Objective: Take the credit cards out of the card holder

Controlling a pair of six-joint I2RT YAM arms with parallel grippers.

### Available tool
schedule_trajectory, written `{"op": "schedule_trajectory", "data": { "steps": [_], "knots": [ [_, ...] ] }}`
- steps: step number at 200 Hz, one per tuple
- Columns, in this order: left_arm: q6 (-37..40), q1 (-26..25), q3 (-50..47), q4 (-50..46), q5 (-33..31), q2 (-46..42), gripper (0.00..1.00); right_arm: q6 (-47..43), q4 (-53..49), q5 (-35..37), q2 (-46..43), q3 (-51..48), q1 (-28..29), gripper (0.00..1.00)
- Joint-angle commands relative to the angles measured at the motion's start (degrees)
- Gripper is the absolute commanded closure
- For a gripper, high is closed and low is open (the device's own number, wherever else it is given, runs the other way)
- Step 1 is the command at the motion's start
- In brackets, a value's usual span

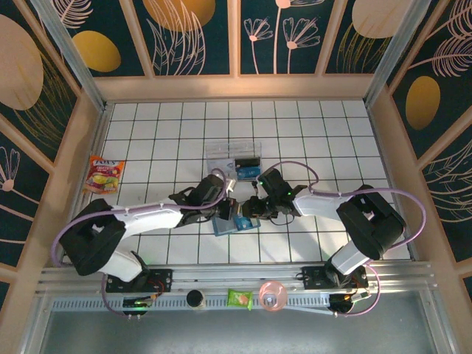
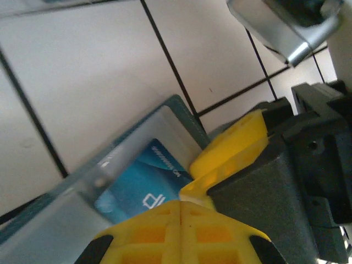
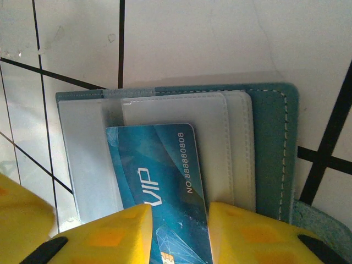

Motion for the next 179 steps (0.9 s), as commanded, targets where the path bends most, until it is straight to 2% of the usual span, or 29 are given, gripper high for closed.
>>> {"op": "schedule_trajectory", "data": {
  "steps": [1, 27, 55, 179],
  "knots": [
    [-0.9, -0.1, 0.9, 1.7, 1.0, 2.8, 1.0, -0.5, -1.8, 2.7, -1.2, -0.7, 0.2, 0.67],
    [-1.6, -0.1, 0.5, -0.7, -1.9, 2.8, 1.0, -0.5, -1.6, 2.8, -1.6, -0.9, 0.2, 0.67],
    [-2.2, -0.1, -1.1, -1.0, -2.0, 1.5, 1.0, -0.4, -1.2, 2.6, -1.7, -1.1, 0.2, 0.67],
    [-1.0, -0.1, -1.7, -4.4, -7.1, 7.1, 1.0, -2.4, -2.3, 3.1, -2.8, -1.6, -1.3, 0.65]
  ]
}}
